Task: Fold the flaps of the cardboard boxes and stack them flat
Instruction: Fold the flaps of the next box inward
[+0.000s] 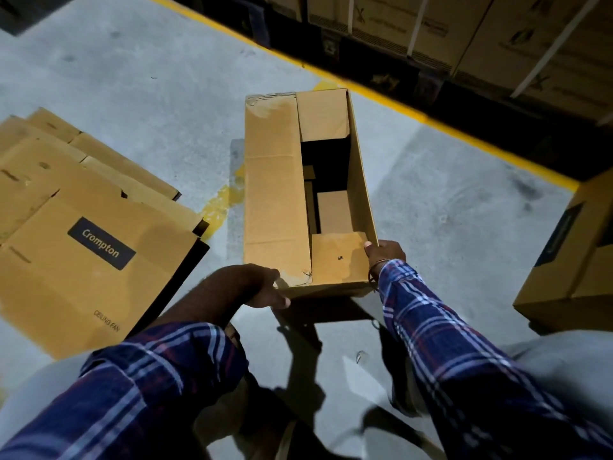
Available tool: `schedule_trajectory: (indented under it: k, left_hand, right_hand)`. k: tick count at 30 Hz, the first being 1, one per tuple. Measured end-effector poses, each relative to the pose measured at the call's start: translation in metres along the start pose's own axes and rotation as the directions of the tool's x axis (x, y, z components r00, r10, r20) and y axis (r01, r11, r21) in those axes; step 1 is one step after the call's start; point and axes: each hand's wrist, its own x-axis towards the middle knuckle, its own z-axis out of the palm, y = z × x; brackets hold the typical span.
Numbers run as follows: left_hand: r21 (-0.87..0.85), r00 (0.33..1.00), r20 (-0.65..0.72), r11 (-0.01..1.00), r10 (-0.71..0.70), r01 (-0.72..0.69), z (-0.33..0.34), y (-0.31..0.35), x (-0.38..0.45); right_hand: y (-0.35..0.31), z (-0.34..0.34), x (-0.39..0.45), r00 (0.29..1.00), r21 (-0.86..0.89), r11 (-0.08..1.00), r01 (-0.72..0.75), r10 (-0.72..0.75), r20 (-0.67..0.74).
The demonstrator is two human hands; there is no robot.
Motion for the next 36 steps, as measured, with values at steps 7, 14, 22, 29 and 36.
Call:
schedule_trajectory:
  k: [7, 14, 22, 29, 36]
  left_hand:
    - [0.011, 0.998, -0.058, 1.0, 0.016, -0.016, -0.02, 0.009, -0.016]
    - [-0.02, 0.946, -0.322, 0.999, 0.041, -0.05, -0.049, -0.016, -0.029]
    - [-0.224, 0.896, -0.444, 0.968, 0.0, -0.111, -0.07, -0.063, -0.069]
    - [-0.334, 0.528, -0.842, 0.877, -0.112, -0.345, -0.067, -0.08, -0.08]
    - [-0.305, 0.785, -0.593, 0.952, -0.179, -0.013, -0.034, -0.078, -0.005]
  right_hand:
    - [-0.017, 0.013, -0.03, 0.876, -0.216, 0.916, 0.337, -0.389, -0.284]
    - [-0.06, 0.061, -0.065, 0.894, 0.022, 0.9, 0.436, -0.436, 0.106]
    - [-0.086, 0.079, -0.097, 0.873, 0.524, 0.78, 0.342, -0.47, 0.13]
    - [-0.091, 0.117, -0.139, 0.617, 0.279, 0.835, 0.474, -0.541, 0.571]
    - [-0.062, 0.109, -0.117, 0.605, -0.127, 0.643, 0.756, -0.61, 0.511]
